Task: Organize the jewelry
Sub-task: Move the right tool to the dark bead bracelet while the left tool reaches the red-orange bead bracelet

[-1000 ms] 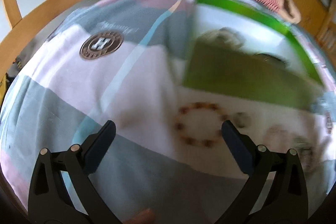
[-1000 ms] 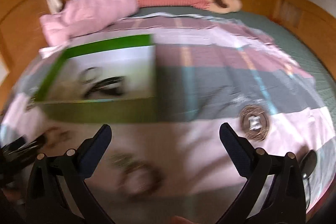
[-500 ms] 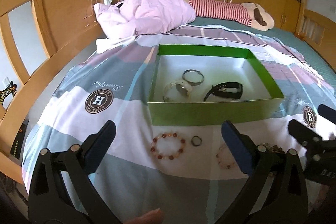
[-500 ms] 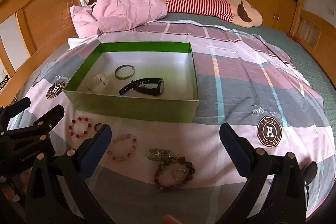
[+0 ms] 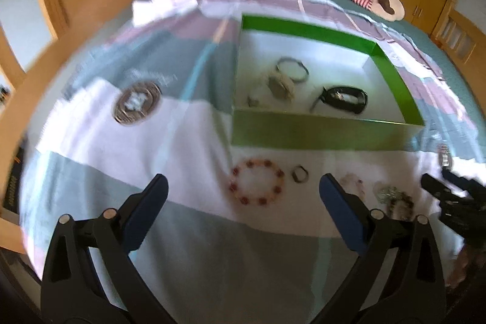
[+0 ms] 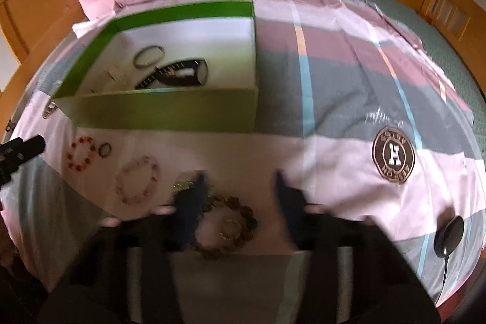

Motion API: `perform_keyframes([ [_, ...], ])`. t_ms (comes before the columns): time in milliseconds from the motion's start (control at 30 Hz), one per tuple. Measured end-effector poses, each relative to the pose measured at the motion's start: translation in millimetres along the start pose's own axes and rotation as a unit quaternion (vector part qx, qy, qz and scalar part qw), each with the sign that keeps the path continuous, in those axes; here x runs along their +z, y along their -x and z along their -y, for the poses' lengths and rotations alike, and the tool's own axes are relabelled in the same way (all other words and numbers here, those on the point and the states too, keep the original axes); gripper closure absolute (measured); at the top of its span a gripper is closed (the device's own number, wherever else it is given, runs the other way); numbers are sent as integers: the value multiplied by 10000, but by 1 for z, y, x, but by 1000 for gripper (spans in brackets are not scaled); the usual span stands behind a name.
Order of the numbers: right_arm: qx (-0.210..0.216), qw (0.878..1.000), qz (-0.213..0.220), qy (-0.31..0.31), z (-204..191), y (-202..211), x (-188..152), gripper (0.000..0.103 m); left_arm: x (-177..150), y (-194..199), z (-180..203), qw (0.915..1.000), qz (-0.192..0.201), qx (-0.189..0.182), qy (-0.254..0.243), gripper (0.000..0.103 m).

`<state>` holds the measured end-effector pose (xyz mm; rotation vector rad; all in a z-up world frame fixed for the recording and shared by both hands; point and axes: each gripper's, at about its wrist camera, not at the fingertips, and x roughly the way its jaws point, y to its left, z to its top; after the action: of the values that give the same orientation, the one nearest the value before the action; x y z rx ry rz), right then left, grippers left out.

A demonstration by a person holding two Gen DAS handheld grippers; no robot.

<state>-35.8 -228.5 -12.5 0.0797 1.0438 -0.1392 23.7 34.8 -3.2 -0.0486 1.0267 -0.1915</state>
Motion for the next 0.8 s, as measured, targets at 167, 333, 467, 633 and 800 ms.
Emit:
perform_keyframes([
  [167, 202, 9994, -296, -32, 7, -13, 5, 72, 16, -10, -3, 9992, -266, -287, -46, 22],
  [333, 334, 9982, -481, 123, 4, -19, 4, 63, 18, -29, -1, 9969, -654, -427, -12, 24],
  [467, 299, 9980, -559, 24, 10, -22, 6, 60, 11, -47, 5, 9951, -924, -350, -49, 29],
  [633, 518, 9958, -752, 40, 12, -23, 5, 60, 9, -56, 7, 9949, -986, -183, -110, 31],
  [800, 203, 9938, -1090, 112, 13, -36, -5, 60, 8, -64, 6, 9943, -1061, -23, -130, 31],
])
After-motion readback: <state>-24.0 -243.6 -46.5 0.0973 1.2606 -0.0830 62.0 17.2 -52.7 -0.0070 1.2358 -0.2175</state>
